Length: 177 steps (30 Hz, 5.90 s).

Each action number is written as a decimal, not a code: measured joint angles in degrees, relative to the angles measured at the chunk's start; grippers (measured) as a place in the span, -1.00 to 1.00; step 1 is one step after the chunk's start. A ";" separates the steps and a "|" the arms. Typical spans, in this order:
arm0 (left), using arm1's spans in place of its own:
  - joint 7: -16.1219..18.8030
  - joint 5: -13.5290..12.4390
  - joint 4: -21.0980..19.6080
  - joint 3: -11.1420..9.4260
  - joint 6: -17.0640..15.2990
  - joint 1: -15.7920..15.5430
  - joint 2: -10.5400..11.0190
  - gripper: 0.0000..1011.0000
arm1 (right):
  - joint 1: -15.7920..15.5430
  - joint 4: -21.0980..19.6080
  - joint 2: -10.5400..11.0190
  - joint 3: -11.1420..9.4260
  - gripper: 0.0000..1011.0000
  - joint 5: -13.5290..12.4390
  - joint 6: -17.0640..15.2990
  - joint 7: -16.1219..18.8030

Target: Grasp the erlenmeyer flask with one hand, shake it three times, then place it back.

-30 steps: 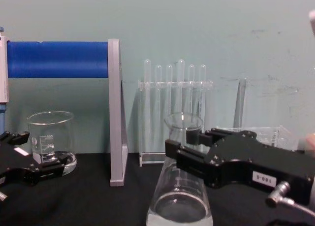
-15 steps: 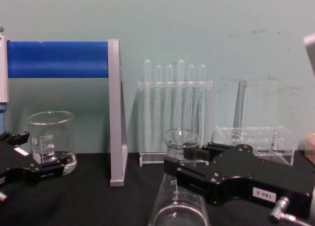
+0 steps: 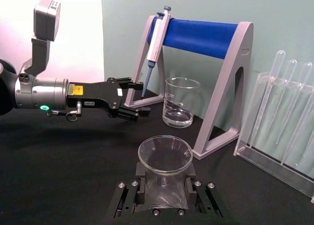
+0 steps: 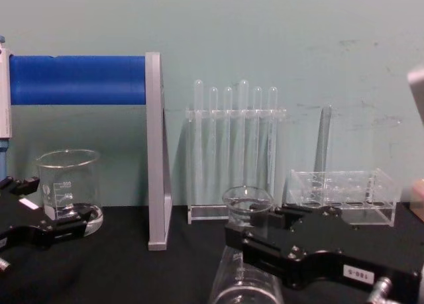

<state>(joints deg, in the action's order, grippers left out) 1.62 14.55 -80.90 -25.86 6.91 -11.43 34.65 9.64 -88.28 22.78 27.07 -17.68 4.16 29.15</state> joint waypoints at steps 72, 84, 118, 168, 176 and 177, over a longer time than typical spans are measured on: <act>0.00 0.00 0.00 0.00 0.00 0.00 0.00 0.98 | -0.76 1.22 -0.26 0.05 -0.10 0.44 0.14 -1.02; 0.00 0.00 0.00 0.00 0.00 0.00 0.00 0.98 | -0.76 1.22 -0.26 0.05 -0.10 0.42 0.14 -0.97; 0.00 0.00 0.00 0.00 0.00 0.00 0.00 0.98 | -0.76 1.22 -0.26 0.06 0.98 0.41 0.14 -0.95; 0.00 0.00 0.00 0.00 0.00 0.00 0.00 0.98 | -8.51 -6.14 0.12 -14.26 0.98 1.25 -3.69 -16.40; 0.00 0.00 0.00 0.00 0.00 0.00 0.00 0.98 | -4.54 -1.03 -3.55 -15.41 0.98 3.32 -6.02 -19.91; 0.00 0.00 0.00 0.00 0.00 0.00 0.00 0.98 | -4.34 -0.53 -3.82 -15.42 0.98 3.47 -6.18 -20.00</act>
<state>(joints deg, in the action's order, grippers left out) 1.62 14.55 -80.90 -25.86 6.91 -11.43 34.65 5.30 -88.80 18.96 11.66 -14.21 -2.03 9.15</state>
